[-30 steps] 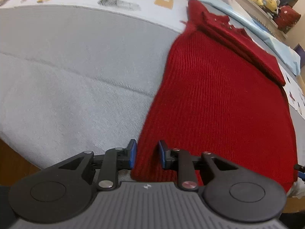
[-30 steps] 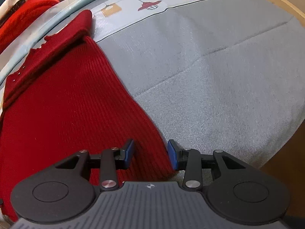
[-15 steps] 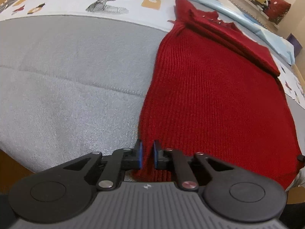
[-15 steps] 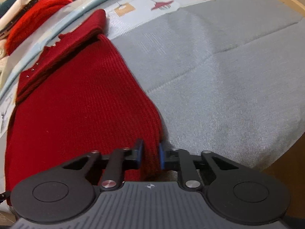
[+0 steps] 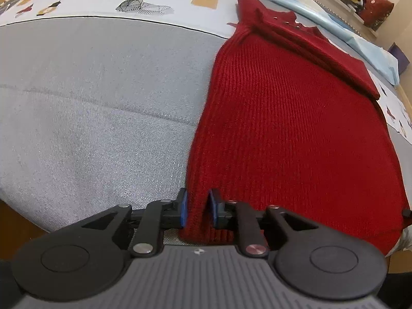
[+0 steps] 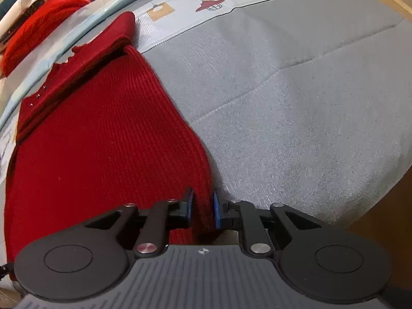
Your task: Fold small clothes
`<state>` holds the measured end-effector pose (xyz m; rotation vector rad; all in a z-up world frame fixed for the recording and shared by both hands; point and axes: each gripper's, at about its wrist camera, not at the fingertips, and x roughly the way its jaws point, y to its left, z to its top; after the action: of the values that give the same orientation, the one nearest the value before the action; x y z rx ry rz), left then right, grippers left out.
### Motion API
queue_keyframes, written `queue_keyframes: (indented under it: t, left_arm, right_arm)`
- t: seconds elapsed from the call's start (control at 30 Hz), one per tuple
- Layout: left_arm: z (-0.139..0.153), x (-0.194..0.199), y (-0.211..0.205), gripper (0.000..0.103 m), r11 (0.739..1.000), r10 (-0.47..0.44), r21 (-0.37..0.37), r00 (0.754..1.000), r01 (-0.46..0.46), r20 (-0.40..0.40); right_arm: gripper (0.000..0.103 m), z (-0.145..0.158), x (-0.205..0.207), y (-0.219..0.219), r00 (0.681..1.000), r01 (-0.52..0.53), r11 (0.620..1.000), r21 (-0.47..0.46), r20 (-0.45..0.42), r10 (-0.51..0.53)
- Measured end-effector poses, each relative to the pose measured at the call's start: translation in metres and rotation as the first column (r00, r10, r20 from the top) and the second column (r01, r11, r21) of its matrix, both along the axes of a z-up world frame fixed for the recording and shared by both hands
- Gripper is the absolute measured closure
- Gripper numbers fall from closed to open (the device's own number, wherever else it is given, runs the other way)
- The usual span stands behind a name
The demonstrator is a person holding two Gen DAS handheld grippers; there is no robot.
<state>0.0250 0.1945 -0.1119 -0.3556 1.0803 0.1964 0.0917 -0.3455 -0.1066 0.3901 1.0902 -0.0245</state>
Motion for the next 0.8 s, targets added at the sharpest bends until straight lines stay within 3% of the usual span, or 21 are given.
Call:
queue_keyframes:
  t: [0.13, 0.2, 0.3, 0.47, 0.6, 0.8]
  left_arm:
    - [0.001, 0.000, -0.002, 0.089, 1.000, -0.015, 0.018, 1.000, 0.015, 0.003]
    - [0.006, -0.001, -0.004, 0.091, 0.999, -0.027, 0.029, 0.999, 0.026, 0.018]
    - [0.011, -0.004, -0.002, 0.091, 1.000, -0.008, 0.001, 0.999, 0.008, 0.038]
    - [0.002, -0.001, -0.004, 0.088, 1.000, -0.016, 0.006, 1.000, 0.016, -0.002]
    - [0.003, 0.000, -0.006, 0.088, 0.999, -0.023, 0.023, 1.000, 0.023, 0.002]
    - [0.016, -0.007, -0.016, 0.093, 0.994, -0.066, 0.085, 0.997, 0.061, 0.048]
  right_arm:
    - [0.085, 0.000, -0.001, 0.003, 1.000, -0.022, 1.000, -0.017, 0.002, 0.022]
    - [0.091, 0.003, -0.002, 0.005, 0.999, -0.028, 0.999, -0.015, 0.018, 0.028]
    - [0.091, 0.009, -0.001, 0.006, 0.998, -0.029, 0.999, 0.015, 0.054, 0.028]
    - [0.083, 0.000, 0.002, 0.011, 0.999, -0.049, 0.998, -0.034, 0.000, 0.049]
    - [0.088, 0.001, 0.004, 0.011, 0.999, -0.049, 0.998, -0.037, 0.002, 0.049]
    - [0.093, 0.020, -0.005, 0.009, 0.991, -0.044, 0.999, 0.002, 0.126, 0.043]
